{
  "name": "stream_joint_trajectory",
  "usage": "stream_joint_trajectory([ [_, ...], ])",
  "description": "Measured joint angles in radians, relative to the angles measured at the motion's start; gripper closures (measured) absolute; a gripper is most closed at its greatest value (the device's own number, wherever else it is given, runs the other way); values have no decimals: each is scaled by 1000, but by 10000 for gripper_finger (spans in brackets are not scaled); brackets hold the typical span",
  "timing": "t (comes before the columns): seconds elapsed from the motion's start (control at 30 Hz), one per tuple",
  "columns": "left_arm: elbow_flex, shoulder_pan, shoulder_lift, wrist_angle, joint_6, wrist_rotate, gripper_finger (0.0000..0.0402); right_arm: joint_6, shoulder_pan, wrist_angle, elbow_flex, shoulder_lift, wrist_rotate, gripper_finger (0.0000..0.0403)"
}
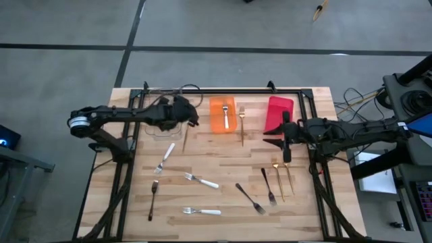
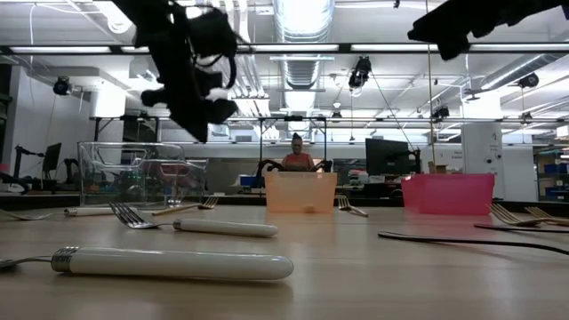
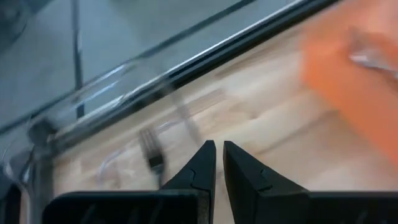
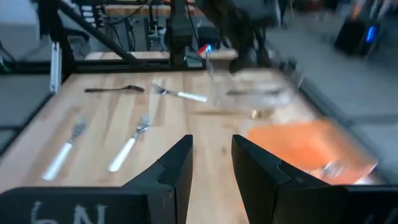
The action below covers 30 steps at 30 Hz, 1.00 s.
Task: Sort silverware by color (type)
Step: Put the middle right gold fork into the red bin
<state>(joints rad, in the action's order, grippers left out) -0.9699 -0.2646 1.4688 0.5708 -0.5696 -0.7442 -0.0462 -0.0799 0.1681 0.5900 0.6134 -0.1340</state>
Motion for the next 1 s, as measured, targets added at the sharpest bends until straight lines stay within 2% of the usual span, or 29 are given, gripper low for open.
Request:
stream_joint_trajectory([
  [0.13,-32,105,-12,-48,118,-17,388,-196,0,5,0,74,0,300],
  [0.37,-51,259,-23,-335,519,-8,388,-406,0,34,43,255,3,300],
  [0.47,-47,299,-26,-434,674,57,388,-473,0,132,100,330,4,300],
  [0.57,-44,324,-26,-486,789,186,388,-546,0,266,166,400,3,300],
  [0.67,-44,333,-26,-513,837,263,388,-610,0,377,213,457,4,300],
  [0.77,-42,332,-26,-507,840,264,388,-681,-1,494,249,502,23,300],
  [1.0,-23,332,-27,-502,840,265,388,-859,-15,676,267,551,158,300],
])
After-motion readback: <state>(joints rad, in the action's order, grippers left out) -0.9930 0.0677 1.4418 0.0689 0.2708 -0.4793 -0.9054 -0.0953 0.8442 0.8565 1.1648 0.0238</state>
